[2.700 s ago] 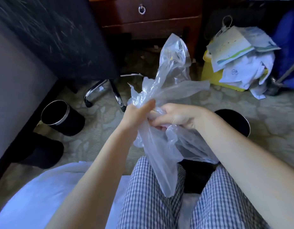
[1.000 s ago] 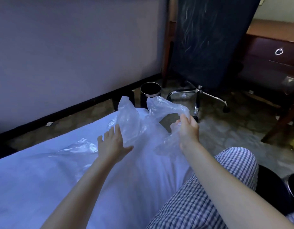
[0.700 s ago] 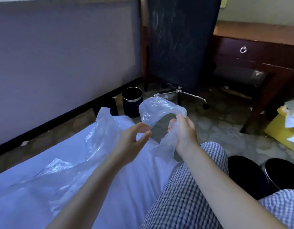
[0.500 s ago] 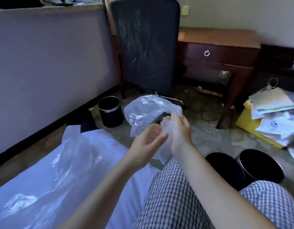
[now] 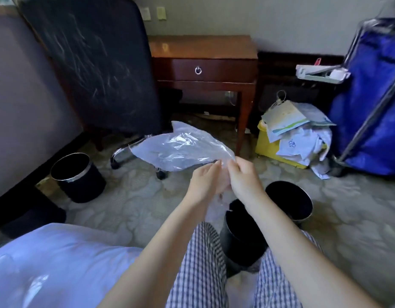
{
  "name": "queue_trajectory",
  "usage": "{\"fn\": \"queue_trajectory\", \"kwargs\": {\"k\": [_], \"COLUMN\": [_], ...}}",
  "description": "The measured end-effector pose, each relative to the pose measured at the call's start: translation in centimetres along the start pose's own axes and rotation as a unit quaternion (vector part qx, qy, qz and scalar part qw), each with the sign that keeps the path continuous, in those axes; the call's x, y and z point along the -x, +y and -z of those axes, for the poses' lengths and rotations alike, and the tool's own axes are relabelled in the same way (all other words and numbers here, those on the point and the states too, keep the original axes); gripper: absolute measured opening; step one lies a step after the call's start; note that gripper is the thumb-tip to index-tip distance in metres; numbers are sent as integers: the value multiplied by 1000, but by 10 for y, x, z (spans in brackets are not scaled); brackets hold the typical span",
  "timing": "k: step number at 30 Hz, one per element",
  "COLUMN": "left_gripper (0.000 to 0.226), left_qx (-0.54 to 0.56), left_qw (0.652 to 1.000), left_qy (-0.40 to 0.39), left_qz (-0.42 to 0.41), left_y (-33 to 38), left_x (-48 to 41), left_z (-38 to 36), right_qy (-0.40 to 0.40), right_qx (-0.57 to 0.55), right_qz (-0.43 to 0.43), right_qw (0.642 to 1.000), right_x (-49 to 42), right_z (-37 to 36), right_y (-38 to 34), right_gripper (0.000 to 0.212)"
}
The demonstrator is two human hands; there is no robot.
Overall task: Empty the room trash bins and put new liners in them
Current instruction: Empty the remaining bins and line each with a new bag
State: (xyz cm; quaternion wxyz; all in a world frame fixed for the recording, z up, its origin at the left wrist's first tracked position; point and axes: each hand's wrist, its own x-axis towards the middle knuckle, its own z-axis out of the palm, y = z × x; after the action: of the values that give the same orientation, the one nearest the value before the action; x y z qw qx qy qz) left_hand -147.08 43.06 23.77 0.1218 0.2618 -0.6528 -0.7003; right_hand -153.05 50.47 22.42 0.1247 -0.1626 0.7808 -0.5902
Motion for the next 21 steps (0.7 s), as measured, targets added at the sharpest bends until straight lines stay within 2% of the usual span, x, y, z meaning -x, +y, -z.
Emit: {"fn": "queue_trajectory", "kwargs": {"k": [3,6,10,12,14,17,19,21], "left_gripper": [25,25,35,42,44,31,31,37], "left_qx": [116,192,272,256,250,251,169,48], "left_qw": [986,957,921,926,931,936,960,985], "left_qy": [7,79,144,138,112,55,55,86], "left_qz": [118,202,240,242,243,242,216,142], "left_y": [-20,-40,-66,-77,-87,-96,-97,-94], "left_x": [-1,-6,-15,-16,-13,-1,2,0], "left_z": [-19,-29,-30,-29,-30,-32,-34,-32], "right_qy": [-39,6,-101,-120,-80,-54,-80,-96], "right_qx": [100,127,124,141,167,227,229,191], "right_qz": [-21,37,41,46,66,76,53,25], "right_qw": [994,991,986,982,980,969,969,977], "right_x": [11,34,53,55,53,52,53,52], "right_z": [23,28,22,18,15,10,6,7], "right_y": [21,30,49,60,67,71,72,72], "right_gripper": [14,25,17,21,18,7,18,25]}}
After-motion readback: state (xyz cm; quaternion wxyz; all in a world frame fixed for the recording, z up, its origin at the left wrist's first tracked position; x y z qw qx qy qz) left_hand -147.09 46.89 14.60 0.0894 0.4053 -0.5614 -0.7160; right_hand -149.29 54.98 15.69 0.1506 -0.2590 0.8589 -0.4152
